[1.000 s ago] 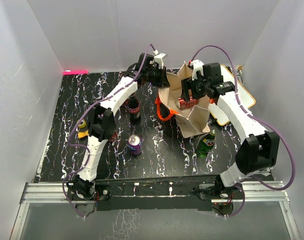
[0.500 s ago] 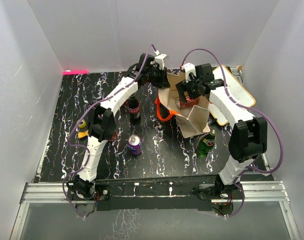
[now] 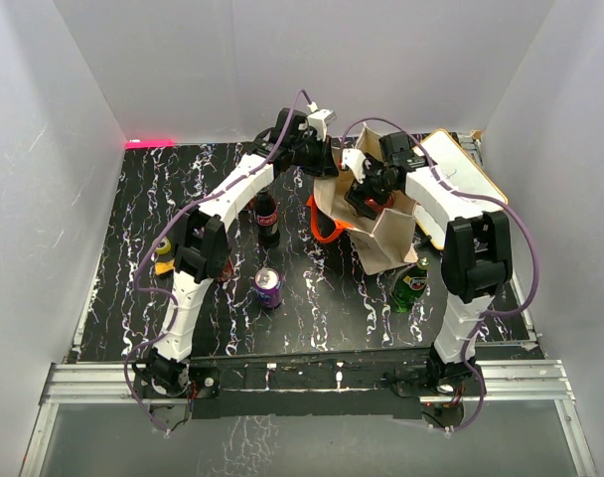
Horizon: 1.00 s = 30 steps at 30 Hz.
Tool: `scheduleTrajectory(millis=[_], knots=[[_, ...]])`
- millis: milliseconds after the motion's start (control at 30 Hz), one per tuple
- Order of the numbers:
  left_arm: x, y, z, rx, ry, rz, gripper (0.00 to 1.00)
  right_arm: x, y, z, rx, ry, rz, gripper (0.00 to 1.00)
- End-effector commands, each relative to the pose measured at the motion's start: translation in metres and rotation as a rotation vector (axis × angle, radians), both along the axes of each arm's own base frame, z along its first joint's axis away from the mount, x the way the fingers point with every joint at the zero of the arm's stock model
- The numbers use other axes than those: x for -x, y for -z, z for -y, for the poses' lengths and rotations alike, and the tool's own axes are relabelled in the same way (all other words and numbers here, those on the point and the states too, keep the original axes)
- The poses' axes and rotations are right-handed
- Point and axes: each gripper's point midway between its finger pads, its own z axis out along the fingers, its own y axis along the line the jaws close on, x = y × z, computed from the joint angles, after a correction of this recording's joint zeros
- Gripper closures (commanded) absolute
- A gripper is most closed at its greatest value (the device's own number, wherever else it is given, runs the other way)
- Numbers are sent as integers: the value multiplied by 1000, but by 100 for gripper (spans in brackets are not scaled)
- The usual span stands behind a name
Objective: Place the beverage into the canvas bag
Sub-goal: Pick up the drink from the canvas bag.
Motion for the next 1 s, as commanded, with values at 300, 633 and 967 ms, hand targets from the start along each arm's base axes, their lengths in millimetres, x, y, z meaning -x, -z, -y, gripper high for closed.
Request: scheduleTrajectory(millis=[300, 633, 967], knots=[[37, -27, 12, 59, 85, -55, 100, -29, 8, -1, 94, -263, 75, 3], [35, -29, 13, 81, 96, -60, 100, -30, 40, 10, 198, -377, 47, 4], [27, -27, 7, 88, 91, -60, 100, -20, 80, 12, 216, -427, -41, 6]])
